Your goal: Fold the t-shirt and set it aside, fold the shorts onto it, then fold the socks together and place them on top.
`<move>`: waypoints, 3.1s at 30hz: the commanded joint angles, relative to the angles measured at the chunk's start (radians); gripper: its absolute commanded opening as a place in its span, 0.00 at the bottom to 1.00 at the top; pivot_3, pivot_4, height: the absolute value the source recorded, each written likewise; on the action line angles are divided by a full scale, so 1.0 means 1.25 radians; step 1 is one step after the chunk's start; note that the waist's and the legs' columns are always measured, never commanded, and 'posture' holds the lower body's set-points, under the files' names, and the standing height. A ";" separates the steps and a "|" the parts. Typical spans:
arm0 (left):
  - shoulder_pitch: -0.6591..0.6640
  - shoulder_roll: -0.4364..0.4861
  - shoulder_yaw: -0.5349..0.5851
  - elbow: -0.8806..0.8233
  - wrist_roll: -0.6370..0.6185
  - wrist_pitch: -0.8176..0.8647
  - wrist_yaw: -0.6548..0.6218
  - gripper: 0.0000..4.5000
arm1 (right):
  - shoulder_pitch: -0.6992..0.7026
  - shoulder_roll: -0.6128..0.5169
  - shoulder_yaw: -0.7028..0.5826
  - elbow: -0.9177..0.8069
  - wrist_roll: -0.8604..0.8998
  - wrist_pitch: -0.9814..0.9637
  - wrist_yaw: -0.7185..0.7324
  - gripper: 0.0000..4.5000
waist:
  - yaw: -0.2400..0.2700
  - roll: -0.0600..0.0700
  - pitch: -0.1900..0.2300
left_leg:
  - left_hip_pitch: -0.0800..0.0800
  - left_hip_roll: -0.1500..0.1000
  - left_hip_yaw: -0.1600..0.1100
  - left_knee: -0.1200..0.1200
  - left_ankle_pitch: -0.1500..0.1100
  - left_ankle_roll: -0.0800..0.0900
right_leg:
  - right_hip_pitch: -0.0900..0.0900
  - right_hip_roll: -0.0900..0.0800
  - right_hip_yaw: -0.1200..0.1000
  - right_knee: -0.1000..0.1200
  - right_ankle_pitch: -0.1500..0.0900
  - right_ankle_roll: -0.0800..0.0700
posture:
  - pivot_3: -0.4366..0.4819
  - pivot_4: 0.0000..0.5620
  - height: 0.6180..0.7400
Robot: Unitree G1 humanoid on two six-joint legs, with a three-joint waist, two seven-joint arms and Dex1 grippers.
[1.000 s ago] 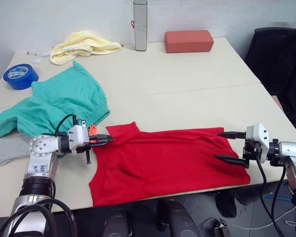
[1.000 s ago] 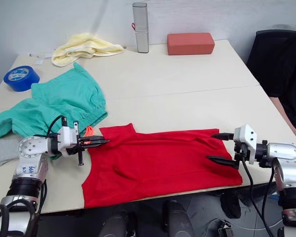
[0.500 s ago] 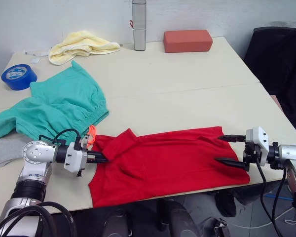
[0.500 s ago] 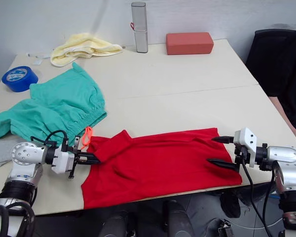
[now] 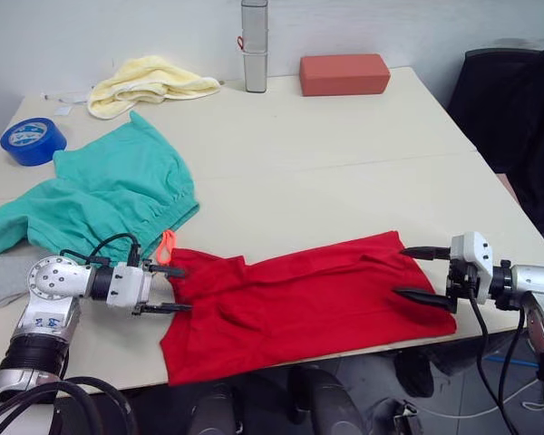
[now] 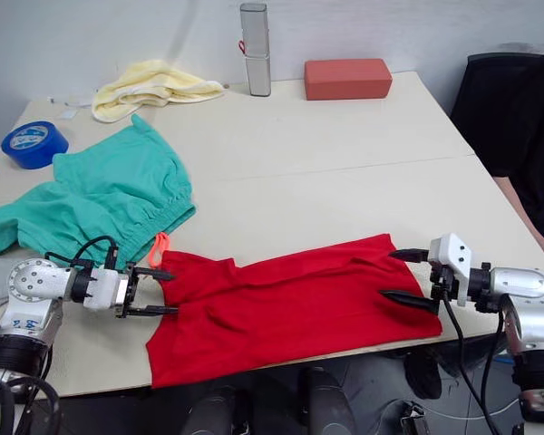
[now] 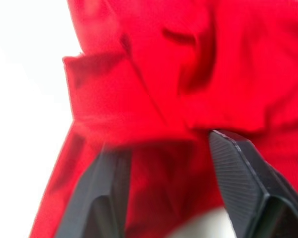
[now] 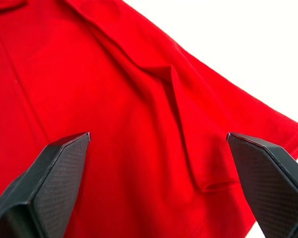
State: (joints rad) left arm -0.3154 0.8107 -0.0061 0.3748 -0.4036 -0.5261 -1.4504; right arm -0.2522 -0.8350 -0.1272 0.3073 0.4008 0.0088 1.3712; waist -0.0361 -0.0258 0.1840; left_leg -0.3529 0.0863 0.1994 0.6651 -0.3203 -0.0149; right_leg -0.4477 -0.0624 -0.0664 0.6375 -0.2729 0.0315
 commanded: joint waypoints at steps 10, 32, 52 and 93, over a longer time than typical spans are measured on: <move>-0.005 0.083 0.136 -0.117 -0.097 0.485 0.168 0.27 | -0.143 0.006 -0.007 -0.036 0.060 0.196 -0.044 0.72 | -0.007 0.000 0.000 | 0.000 0.001 0.000 -0.001 0.000 0.000 | 0.000 0.000 0.000 0.000 0.000 0.000 | 0.48 0.27 1.00; -0.121 0.049 -0.066 -0.092 0.169 0.564 0.175 0.00 | -0.442 0.067 0.232 0.391 -0.280 -0.020 -0.011 0.64 | -0.019 0.000 0.000 | -0.005 -0.002 0.008 0.002 0.003 -0.003 | -0.012 0.001 0.004 0.007 0.000 0.000 | 0.48 0.27 1.00; -0.177 0.007 -0.073 -0.011 0.251 0.439 0.249 0.61 | -0.479 0.098 0.225 0.476 -0.311 -0.059 0.000 0.64 | -0.020 -0.001 0.000 | -0.004 -0.003 0.008 0.002 0.004 -0.003 | -0.011 0.001 0.008 0.009 0.000 0.000 | 0.48 0.27 1.00; -0.177 -0.081 0.090 -0.083 0.070 0.622 0.340 0.42 | -0.381 0.035 0.034 0.354 -0.129 -0.073 0.031 0.53 | -0.016 -0.001 -0.001 | -0.002 -0.003 0.009 0.002 0.005 -0.002 | -0.011 0.000 0.011 0.012 0.000 0.000 | 0.48 0.27 1.00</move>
State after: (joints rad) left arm -0.5349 0.7062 0.0718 0.3307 -0.2534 0.1937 -1.0023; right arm -0.7319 -0.7645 -0.0294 0.8137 0.1735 -0.1012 1.3673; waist -0.0563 -0.0273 0.1831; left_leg -0.3560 0.0822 0.2105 0.6675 -0.3140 -0.0176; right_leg -0.4616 -0.0621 -0.0532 0.6525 -0.2732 0.0310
